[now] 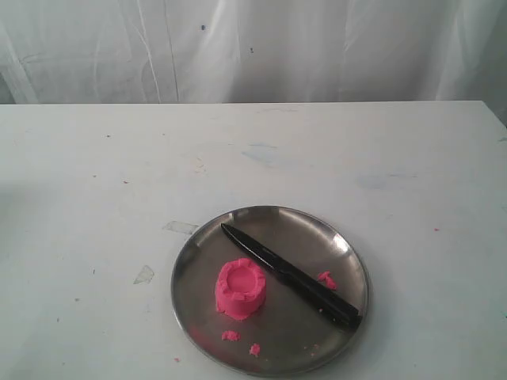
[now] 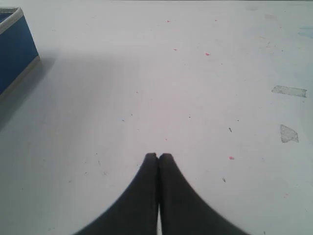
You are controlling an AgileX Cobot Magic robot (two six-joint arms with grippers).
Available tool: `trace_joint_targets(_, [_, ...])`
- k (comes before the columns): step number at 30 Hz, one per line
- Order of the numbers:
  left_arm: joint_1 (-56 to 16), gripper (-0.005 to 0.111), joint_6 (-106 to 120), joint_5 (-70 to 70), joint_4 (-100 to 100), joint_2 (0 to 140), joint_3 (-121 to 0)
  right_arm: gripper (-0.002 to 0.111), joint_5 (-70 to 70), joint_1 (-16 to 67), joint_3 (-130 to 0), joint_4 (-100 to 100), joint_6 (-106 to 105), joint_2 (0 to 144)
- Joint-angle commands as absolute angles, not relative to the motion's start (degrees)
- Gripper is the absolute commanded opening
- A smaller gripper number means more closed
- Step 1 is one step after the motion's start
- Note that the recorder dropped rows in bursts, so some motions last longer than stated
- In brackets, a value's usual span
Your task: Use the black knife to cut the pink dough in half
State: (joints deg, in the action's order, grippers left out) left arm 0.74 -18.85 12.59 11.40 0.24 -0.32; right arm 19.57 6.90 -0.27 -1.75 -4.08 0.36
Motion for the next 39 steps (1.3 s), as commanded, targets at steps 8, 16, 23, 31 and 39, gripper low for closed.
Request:
trace_joint_targets(8, [0.4,0.0,-19.2,12.1,11.4,0.0,0.0,0.0,9.8,6.9,0.0,-10.1,-13.0,0.0])
trace_joint_targets(16, [0.4,0.0,-19.2,12.1,11.4,0.0,0.0,0.0,-40.3,6.9,0.0,-4.9,19.7,0.0])
trace_joint_targets(23, [0.4,0.0,-19.2,12.1,11.4,0.0,0.0,0.0,-70.0,6.9,-5.7,18.0,34.3,0.0])
trace_joint_targets(31, [0.4,0.0,-19.2,12.1,11.4,0.0,0.0,0.0,-54.8,6.9,-23.4,5.2,36.2,0.0])
trace_joint_targets(39, [0.4,0.0,-19.2,12.1,11.4,0.0,0.0,0.0,-18.0,6.9,-40.2,-38.5,20.6,1.0])
